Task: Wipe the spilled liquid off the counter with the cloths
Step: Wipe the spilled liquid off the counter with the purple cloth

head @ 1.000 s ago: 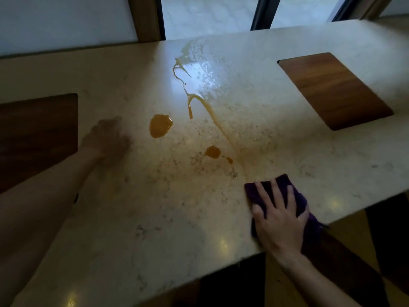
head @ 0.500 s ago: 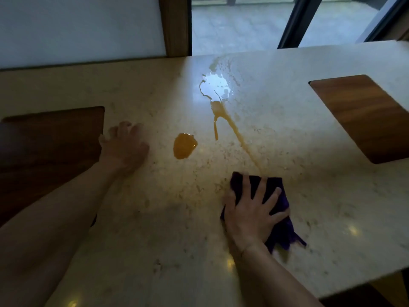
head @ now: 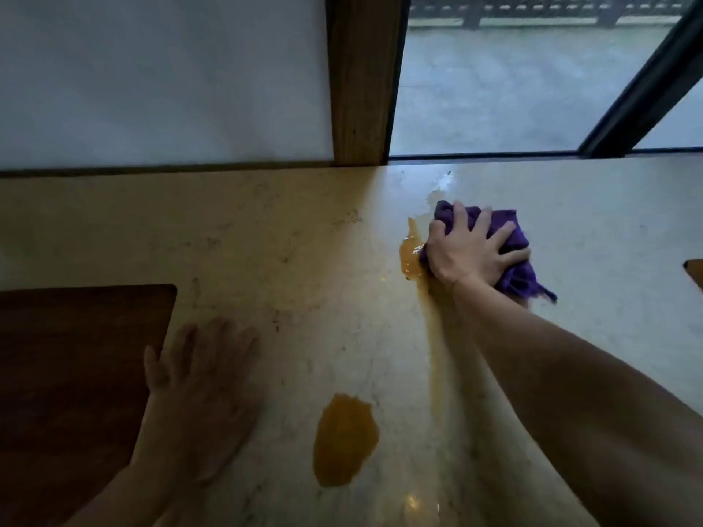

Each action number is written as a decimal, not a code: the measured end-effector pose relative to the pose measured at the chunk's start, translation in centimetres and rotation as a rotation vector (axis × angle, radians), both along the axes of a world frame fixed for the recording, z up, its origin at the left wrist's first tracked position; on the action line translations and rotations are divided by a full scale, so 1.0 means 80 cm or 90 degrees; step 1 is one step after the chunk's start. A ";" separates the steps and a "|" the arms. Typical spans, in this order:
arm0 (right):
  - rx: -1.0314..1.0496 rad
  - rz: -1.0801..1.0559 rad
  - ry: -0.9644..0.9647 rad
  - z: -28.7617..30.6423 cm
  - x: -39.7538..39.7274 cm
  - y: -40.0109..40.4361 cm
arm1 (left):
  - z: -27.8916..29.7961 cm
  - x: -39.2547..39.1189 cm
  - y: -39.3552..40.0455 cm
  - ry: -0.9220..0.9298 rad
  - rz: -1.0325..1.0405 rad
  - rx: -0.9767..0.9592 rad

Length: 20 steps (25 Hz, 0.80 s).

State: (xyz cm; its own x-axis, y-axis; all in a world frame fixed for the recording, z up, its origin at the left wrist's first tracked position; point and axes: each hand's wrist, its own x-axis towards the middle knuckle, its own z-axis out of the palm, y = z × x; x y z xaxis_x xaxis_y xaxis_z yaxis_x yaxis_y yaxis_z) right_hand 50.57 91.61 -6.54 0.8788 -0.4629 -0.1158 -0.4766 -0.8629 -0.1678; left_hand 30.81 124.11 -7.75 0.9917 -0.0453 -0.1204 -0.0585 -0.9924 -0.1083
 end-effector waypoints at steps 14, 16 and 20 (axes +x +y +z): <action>0.005 0.571 -0.007 0.003 0.044 0.024 | -0.004 0.002 0.004 -0.016 0.001 -0.001; 0.014 0.610 -0.002 0.004 -0.021 0.030 | -0.002 0.001 0.002 -0.013 0.005 -0.014; 0.028 0.598 -0.005 0.001 -0.184 0.017 | 0.001 0.008 -0.003 -0.021 0.033 -0.047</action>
State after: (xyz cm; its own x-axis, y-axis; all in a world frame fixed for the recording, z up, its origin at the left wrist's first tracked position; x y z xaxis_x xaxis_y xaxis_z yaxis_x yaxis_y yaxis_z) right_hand 35.86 93.00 -6.48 0.8907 0.4415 -0.1085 0.4137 -0.8860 -0.2095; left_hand 31.45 123.89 -7.69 0.9963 -0.0020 -0.0856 -0.0051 -0.9993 -0.0362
